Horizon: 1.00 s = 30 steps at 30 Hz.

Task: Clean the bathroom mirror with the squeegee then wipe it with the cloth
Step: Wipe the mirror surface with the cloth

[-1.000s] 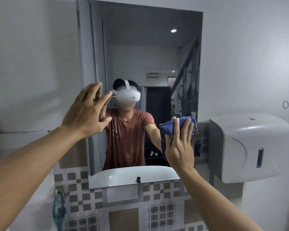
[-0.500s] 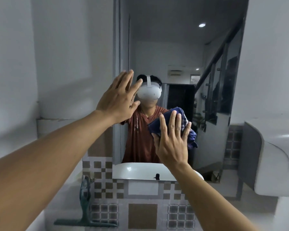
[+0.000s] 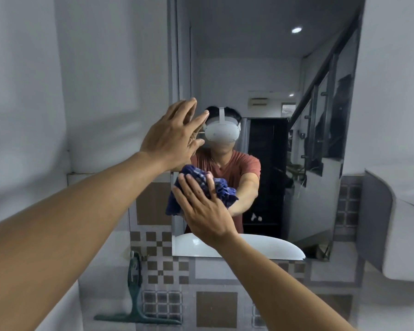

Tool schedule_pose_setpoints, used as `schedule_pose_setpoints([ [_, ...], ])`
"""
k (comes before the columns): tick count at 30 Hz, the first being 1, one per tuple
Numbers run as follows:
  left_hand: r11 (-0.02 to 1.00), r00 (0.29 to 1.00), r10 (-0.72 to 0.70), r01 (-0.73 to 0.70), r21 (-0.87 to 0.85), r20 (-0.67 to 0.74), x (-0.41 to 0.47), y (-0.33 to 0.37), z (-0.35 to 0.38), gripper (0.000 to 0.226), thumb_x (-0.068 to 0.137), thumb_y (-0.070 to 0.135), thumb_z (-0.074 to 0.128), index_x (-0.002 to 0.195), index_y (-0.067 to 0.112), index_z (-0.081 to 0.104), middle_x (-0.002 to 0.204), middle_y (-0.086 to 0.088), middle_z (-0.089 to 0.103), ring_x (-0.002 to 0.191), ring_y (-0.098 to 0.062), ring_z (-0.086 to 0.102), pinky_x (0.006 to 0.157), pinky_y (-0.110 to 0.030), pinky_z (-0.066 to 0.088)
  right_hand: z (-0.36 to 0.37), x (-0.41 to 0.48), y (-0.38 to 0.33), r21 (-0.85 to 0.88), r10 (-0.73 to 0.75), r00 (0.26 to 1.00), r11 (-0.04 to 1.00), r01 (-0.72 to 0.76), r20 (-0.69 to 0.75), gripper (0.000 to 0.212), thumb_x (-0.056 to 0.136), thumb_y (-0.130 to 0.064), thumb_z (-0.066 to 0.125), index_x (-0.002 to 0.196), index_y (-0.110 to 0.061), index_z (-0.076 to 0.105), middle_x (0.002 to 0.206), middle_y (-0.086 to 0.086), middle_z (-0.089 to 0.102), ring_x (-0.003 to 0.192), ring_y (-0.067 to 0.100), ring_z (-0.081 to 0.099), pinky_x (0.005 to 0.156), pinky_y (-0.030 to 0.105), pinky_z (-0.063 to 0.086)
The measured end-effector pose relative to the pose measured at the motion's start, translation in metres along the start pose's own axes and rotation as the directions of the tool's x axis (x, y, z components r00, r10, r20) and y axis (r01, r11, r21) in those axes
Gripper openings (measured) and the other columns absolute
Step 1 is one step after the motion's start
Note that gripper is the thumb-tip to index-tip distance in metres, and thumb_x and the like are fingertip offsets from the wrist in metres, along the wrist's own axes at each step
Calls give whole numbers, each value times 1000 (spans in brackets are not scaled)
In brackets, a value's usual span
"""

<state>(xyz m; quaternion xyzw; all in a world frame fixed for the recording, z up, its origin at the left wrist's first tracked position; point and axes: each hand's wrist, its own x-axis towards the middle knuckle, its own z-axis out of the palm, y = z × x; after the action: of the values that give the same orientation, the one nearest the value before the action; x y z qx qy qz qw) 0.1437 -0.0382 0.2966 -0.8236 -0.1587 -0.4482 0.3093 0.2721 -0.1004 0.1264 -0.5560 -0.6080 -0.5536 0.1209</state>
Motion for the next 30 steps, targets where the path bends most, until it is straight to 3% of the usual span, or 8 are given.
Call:
schedule_pose_setpoints([
  [4,1000,1000,3,-3,1,5,-1,0,3,68,92,42,64,152,20,40,156,-16,34,145,-33,30,105,-49,49,0,-4,-10,16,-90,992,996,89,87,58,101,-23,27,158,-12,25,167,14,18,155,31,14,122,64,10],
  [7,1000,1000,2,-2,2,4,-2,1,4,67,93,41,61,153,20,38,157,-16,32,146,-33,28,110,-48,44,0,-18,-10,16,-74,990,997,72,120,60,101,-24,32,159,-14,22,168,15,15,155,31,13,122,64,10],
  [10,999,999,-40,39,-18,-24,-8,8,6,64,96,39,56,154,19,36,159,-18,29,148,-35,25,114,-50,40,-4,-37,1,5,-5,993,1000,4,119,61,103,-33,43,159,-15,24,167,15,18,155,31,15,122,64,7],
  [14,981,985,-158,148,-122,-74,-42,35,20,60,99,34,53,154,15,36,159,-21,29,148,-38,25,115,-50,38,-15,-60,24,-20,106,985,994,-104,134,62,103,-40,44,158,-15,28,165,16,23,154,33,17,118,67,17],
  [21,994,998,-56,56,-98,2,-81,62,49,70,94,45,51,154,12,36,159,-25,27,148,-40,22,121,-53,24,-27,-97,66,-60,231,960,973,-225,158,61,105,-43,38,159,-19,26,165,16,25,154,30,19,119,65,19],
  [27,993,998,-61,62,-99,12,-80,63,48,74,88,50,54,151,13,41,157,-25,30,146,-41,26,118,-55,29,-36,-122,99,-87,355,925,934,-345,135,64,103,-47,41,160,-22,25,166,15,20,155,32,14,124,60,6],
  [30,992,998,-68,69,-103,15,-80,65,49,75,88,50,54,152,14,40,157,-24,28,147,-41,25,118,-56,29,-38,-135,113,-91,459,879,888,-451,130,66,103,-50,32,161,-22,18,167,15,14,156,32,8,123,61,7],
])
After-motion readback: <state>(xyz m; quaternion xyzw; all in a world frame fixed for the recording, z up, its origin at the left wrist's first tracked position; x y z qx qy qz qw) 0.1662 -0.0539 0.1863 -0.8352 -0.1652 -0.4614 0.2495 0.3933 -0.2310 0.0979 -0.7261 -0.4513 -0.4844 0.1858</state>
